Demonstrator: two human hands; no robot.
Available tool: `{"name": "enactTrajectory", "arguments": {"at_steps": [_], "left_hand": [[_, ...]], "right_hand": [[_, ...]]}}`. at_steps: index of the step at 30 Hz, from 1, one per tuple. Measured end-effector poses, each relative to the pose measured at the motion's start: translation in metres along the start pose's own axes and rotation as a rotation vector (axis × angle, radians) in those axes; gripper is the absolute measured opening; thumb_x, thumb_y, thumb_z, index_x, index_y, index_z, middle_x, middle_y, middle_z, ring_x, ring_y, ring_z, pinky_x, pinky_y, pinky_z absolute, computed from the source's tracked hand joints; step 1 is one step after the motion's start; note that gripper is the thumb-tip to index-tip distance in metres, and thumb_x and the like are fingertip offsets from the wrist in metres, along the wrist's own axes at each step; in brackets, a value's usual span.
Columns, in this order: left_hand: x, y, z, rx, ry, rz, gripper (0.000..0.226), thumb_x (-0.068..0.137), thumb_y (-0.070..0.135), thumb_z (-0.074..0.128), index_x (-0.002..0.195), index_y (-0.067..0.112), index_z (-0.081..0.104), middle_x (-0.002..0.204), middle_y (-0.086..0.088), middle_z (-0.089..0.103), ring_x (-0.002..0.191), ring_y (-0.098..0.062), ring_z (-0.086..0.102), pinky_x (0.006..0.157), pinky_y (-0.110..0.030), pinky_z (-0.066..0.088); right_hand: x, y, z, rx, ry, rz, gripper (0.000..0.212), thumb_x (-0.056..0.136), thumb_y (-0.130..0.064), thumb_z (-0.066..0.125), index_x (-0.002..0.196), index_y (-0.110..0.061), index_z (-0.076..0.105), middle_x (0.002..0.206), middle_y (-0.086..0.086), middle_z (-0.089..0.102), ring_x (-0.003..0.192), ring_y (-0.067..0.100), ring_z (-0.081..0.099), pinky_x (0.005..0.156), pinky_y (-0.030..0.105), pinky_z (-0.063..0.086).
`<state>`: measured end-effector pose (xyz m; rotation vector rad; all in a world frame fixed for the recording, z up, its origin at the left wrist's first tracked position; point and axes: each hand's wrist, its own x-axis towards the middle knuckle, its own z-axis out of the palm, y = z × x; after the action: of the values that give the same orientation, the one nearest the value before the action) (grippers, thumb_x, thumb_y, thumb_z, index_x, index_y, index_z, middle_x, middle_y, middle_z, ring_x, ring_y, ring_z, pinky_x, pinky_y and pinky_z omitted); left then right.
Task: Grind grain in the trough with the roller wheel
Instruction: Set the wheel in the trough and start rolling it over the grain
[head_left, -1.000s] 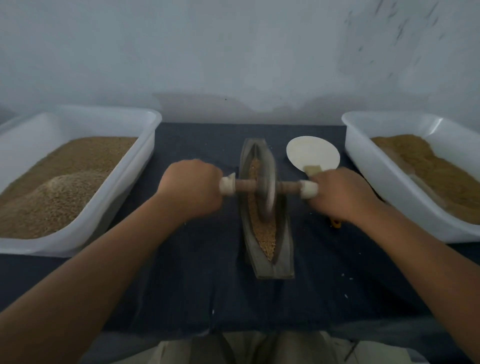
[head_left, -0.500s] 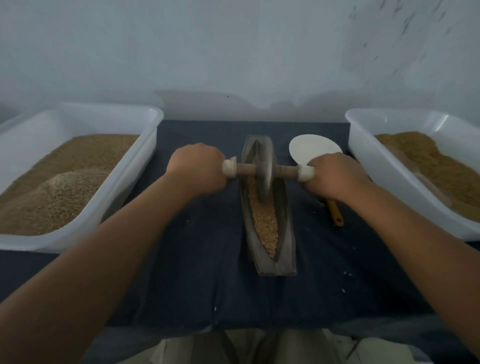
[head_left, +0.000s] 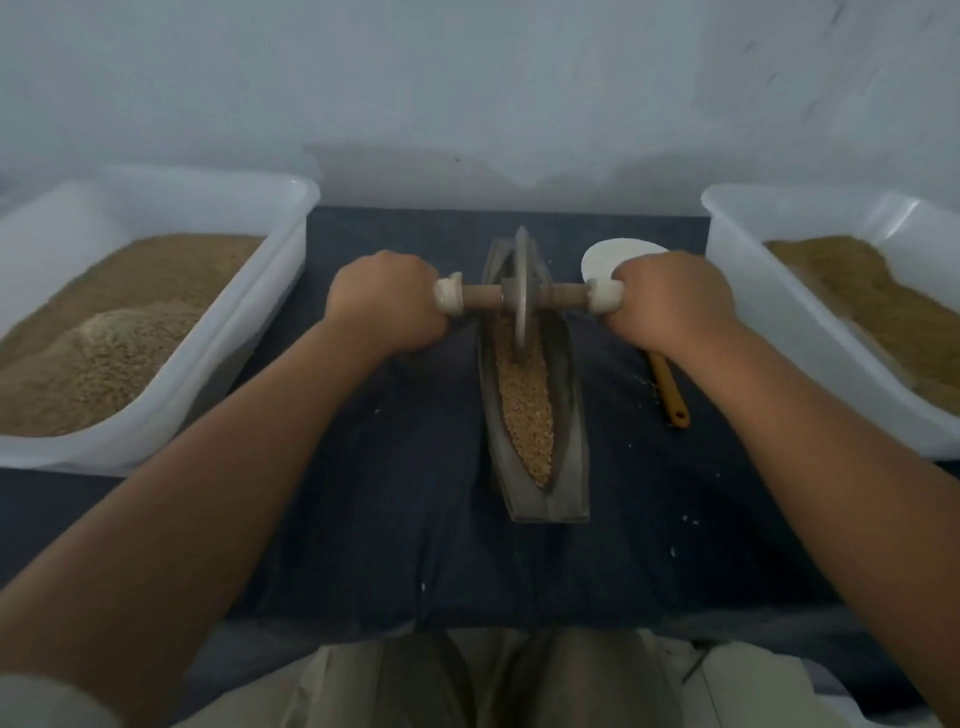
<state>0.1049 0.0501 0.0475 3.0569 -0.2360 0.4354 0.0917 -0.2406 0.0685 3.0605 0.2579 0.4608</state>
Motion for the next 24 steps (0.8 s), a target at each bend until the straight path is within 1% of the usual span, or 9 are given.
{"name": "enactTrajectory", "arguments": {"at_steps": [4, 6, 8, 10, 13, 16, 18, 21, 24], "left_hand": [[-0.040, -0.002, -0.009, 0.059, 0.033, 0.102, 0.034, 0.086, 0.050, 0.055, 0.063, 0.026, 0.047, 0.064, 0.007, 0.052, 0.057, -0.025, 0.051, 0.055, -0.031, 0.040], [-0.073, -0.004, -0.013, 0.118, 0.153, 0.238, 0.042, 0.079, 0.048, 0.063, 0.057, 0.029, 0.033, 0.052, 0.012, 0.037, 0.042, -0.016, 0.032, 0.047, -0.023, 0.023], [-0.086, -0.004, -0.017, 0.137, 0.231, 0.272, 0.052, 0.072, 0.048, 0.070, 0.055, 0.031, 0.024, 0.047, 0.014, 0.026, 0.039, -0.008, 0.018, 0.049, -0.018, 0.011], [-0.074, -0.007, -0.007, 0.096, 0.203, 0.247, 0.045, 0.077, 0.049, 0.064, 0.054, 0.029, 0.031, 0.047, 0.013, 0.032, 0.039, -0.010, 0.025, 0.048, -0.019, 0.015], [-0.036, -0.008, 0.007, 0.049, 0.072, 0.111, 0.037, 0.086, 0.051, 0.054, 0.060, 0.026, 0.049, 0.058, 0.009, 0.051, 0.050, -0.016, 0.047, 0.051, -0.027, 0.033], [-0.008, -0.007, 0.012, -0.020, 0.034, 0.024, 0.037, 0.090, 0.050, 0.054, 0.064, 0.024, 0.055, 0.065, 0.006, 0.057, 0.057, -0.019, 0.052, 0.056, -0.031, 0.042], [-0.012, -0.003, 0.004, -0.020, 0.017, 0.025, 0.036, 0.091, 0.049, 0.054, 0.066, 0.024, 0.056, 0.068, 0.005, 0.059, 0.059, -0.019, 0.054, 0.059, -0.032, 0.044], [-0.050, -0.003, -0.009, 0.017, -0.018, 0.085, 0.033, 0.085, 0.050, 0.055, 0.064, 0.026, 0.051, 0.064, 0.008, 0.054, 0.058, -0.021, 0.055, 0.056, -0.031, 0.042], [-0.101, -0.007, -0.016, 0.043, 0.111, 0.206, 0.038, 0.079, 0.054, 0.056, 0.058, 0.029, 0.037, 0.050, 0.012, 0.040, 0.041, -0.012, 0.038, 0.046, -0.022, 0.023]], "right_hand": [[-0.030, 0.008, -0.007, 0.039, -0.183, 0.028, 0.028, 0.088, -0.044, 0.063, 0.068, -0.027, 0.060, 0.067, -0.006, 0.059, 0.065, 0.018, 0.057, 0.054, 0.032, 0.041], [-0.063, 0.017, -0.012, 0.084, -0.290, 0.007, 0.023, 0.082, -0.050, 0.065, 0.069, -0.032, 0.060, 0.066, -0.008, 0.061, 0.063, 0.010, 0.056, 0.053, 0.032, 0.045], [-0.085, 0.020, -0.017, 0.151, -0.351, 0.004, 0.024, 0.072, -0.059, 0.059, 0.073, -0.036, 0.064, 0.061, -0.009, 0.062, 0.060, 0.007, 0.058, 0.053, 0.032, 0.049], [-0.081, 0.019, -0.014, 0.139, -0.293, -0.012, 0.037, 0.067, -0.067, 0.048, 0.074, -0.034, 0.063, 0.061, -0.010, 0.061, 0.059, 0.008, 0.057, 0.051, 0.031, 0.044], [-0.045, 0.011, -0.004, 0.051, -0.136, -0.008, 0.030, 0.082, -0.057, 0.062, 0.068, -0.030, 0.059, 0.063, -0.008, 0.059, 0.059, 0.011, 0.053, 0.050, 0.029, 0.039], [-0.010, 0.003, -0.004, -0.011, -0.061, 0.029, 0.035, 0.088, -0.050, 0.063, 0.063, -0.026, 0.059, 0.064, -0.005, 0.057, 0.058, 0.014, 0.048, 0.050, 0.027, 0.031], [-0.007, 0.000, -0.008, 0.001, -0.080, 0.038, 0.036, 0.090, -0.050, 0.062, 0.065, -0.025, 0.062, 0.066, -0.004, 0.058, 0.061, 0.015, 0.049, 0.051, 0.029, 0.034], [-0.040, 0.007, -0.017, 0.014, -0.209, -0.012, 0.025, 0.085, -0.049, 0.063, 0.071, -0.028, 0.061, 0.070, -0.007, 0.060, 0.066, 0.015, 0.056, 0.056, 0.033, 0.046], [-0.081, 0.018, -0.026, 0.054, -0.219, -0.117, 0.032, 0.069, -0.064, 0.046, 0.067, -0.034, 0.058, 0.058, -0.010, 0.057, 0.056, 0.005, 0.053, 0.048, 0.028, 0.038]]}}
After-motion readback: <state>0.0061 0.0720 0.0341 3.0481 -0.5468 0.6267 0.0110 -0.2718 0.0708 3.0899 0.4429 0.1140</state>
